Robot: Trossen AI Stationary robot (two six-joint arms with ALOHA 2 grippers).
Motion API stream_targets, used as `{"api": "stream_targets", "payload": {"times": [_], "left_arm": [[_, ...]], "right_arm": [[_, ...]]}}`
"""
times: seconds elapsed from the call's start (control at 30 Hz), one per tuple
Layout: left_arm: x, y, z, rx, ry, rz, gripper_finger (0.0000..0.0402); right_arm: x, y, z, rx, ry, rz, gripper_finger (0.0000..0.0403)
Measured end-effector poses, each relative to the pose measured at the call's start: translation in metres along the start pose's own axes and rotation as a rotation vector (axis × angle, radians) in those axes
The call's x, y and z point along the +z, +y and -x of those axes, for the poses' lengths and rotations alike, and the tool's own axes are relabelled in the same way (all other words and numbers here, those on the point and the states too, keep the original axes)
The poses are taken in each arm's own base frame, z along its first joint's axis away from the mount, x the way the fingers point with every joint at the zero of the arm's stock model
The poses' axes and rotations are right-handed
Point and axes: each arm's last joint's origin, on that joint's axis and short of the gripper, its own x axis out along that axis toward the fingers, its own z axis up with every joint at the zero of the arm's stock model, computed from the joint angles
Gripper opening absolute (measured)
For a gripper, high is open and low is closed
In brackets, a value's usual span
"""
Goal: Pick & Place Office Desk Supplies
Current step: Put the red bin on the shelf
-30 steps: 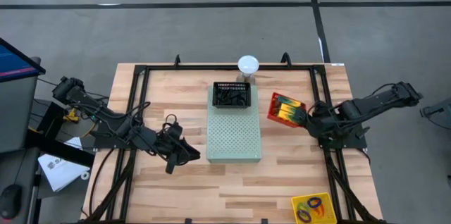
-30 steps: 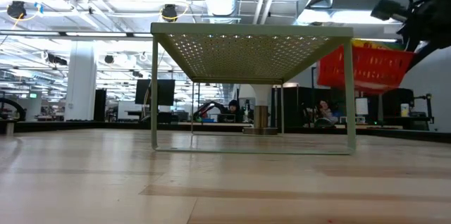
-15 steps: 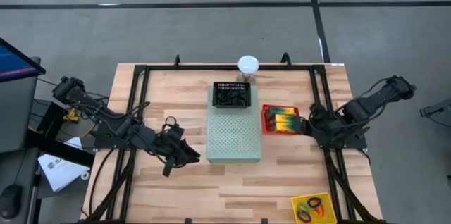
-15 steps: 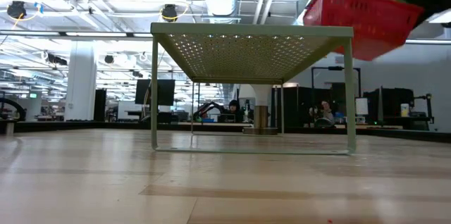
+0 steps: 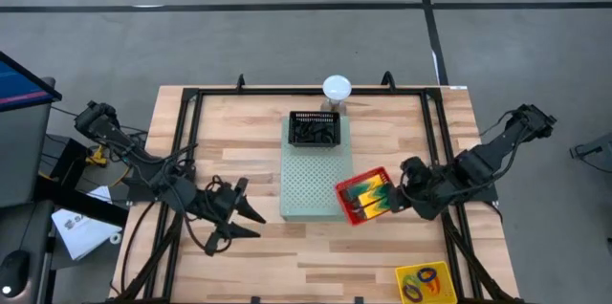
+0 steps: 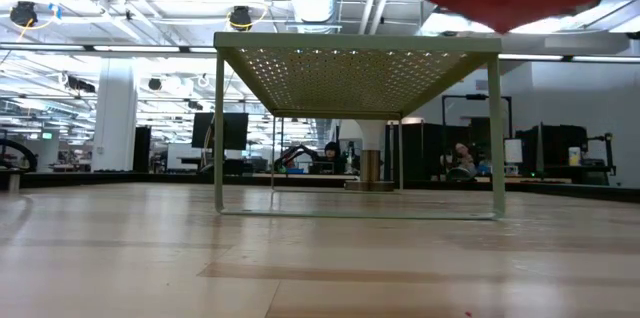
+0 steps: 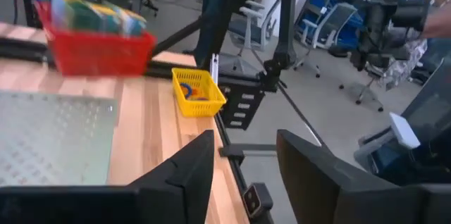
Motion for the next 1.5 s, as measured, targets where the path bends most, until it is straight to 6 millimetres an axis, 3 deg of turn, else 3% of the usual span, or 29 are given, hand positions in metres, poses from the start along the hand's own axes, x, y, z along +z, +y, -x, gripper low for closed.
{"api": "stream_targets", "payload": {"times": [0.23,0.7,1.13,1.5], "left_arm": [[0.019,-0.006,0.004,-0.002,-0.018,-0.042,0.017],[0.032,-0.011,0.007,0.009,0.022,-0.09,0.0187],[0.031,-0.014,0.008,0.034,0.007,-0.09,0.0187],[0.031,-0.014,0.008,0.035,0.0,-0.067,0.0188]], "right_arm": [[0.003,0.034,0.004,0.012,0.012,0.12,0.0],[0.05,0.082,-0.021,-0.032,0.164,0.347,0.0],[0.072,0.096,-0.073,-0.077,0.236,0.488,0.0],[0.103,0.094,-0.078,-0.049,0.203,0.479,0.0]]}}
